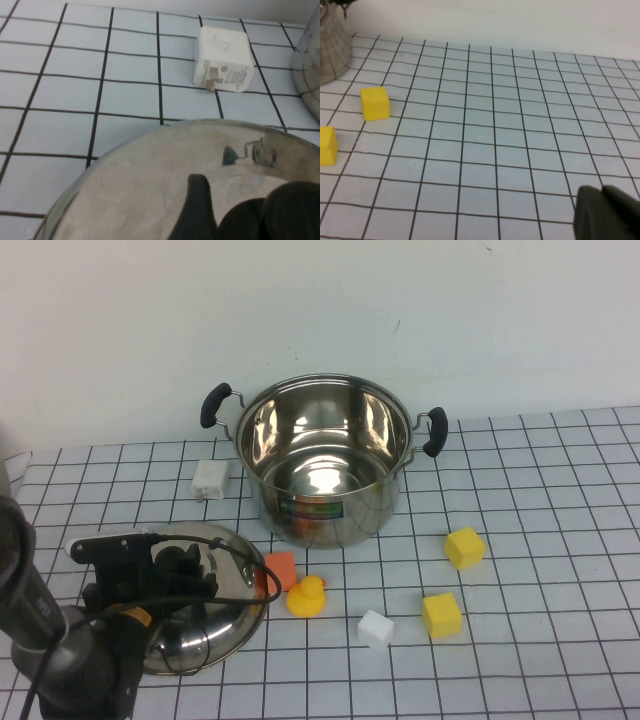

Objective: Cover the pot
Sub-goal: Pick up the pot lid, then place the pot lid on the pot

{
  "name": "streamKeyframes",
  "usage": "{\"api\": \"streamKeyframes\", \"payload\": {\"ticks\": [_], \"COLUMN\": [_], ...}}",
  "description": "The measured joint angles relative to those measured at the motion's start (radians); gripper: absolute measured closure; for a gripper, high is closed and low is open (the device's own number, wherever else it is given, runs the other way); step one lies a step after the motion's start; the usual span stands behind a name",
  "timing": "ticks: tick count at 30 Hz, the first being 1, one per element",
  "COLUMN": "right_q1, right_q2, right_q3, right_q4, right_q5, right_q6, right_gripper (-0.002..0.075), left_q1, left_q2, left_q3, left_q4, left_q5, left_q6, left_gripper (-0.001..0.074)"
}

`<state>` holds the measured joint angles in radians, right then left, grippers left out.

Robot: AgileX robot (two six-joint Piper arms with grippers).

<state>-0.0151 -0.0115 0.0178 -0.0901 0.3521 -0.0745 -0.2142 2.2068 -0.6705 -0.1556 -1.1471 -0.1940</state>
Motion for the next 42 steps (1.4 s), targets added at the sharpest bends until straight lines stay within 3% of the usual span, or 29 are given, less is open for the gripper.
{"api": "streamKeyframes", "payload": {"ticks": [5,9,18,32,35,42], "right_q1": [0.000,0.000,0.000,0.000,0.000,0.000], "right_q2": [0.000,0.000,0.000,0.000,0.000,0.000], "right_q3": [0.000,0.000,0.000,0.000,0.000,0.000], "right_q4": [0.000,0.000,0.000,0.000,0.000,0.000], "right_q5": [0.000,0.000,0.000,0.000,0.000,0.000], "right_q6": [0.000,0.000,0.000,0.000,0.000,0.000], "right_gripper": [0.0717,0.0717,0.0717,0.0717,0.0717,0.0717], "left_q1": [0.000,-0.001,-0.001,-0.001,-0.001,-0.001], "left_q2": [0.010,0.010,-0.041,-0.440,-0.525,-0.566], "left_q3": [-0.006,-0.008,0.001,0.071,0.032,-0.239], "left_q4": [-0.008,-0.015,-0.042,-0.200,-0.143,0.250], "left_q5": [-0.014,-0.020,0.017,0.022,0.070,0.482], "left_q6": [0.000,0.000,0.015,0.232,0.230,-0.027], "left_gripper": [0.0265,0.0426,0.0421,0.0421,0.0421,0.0421]}}
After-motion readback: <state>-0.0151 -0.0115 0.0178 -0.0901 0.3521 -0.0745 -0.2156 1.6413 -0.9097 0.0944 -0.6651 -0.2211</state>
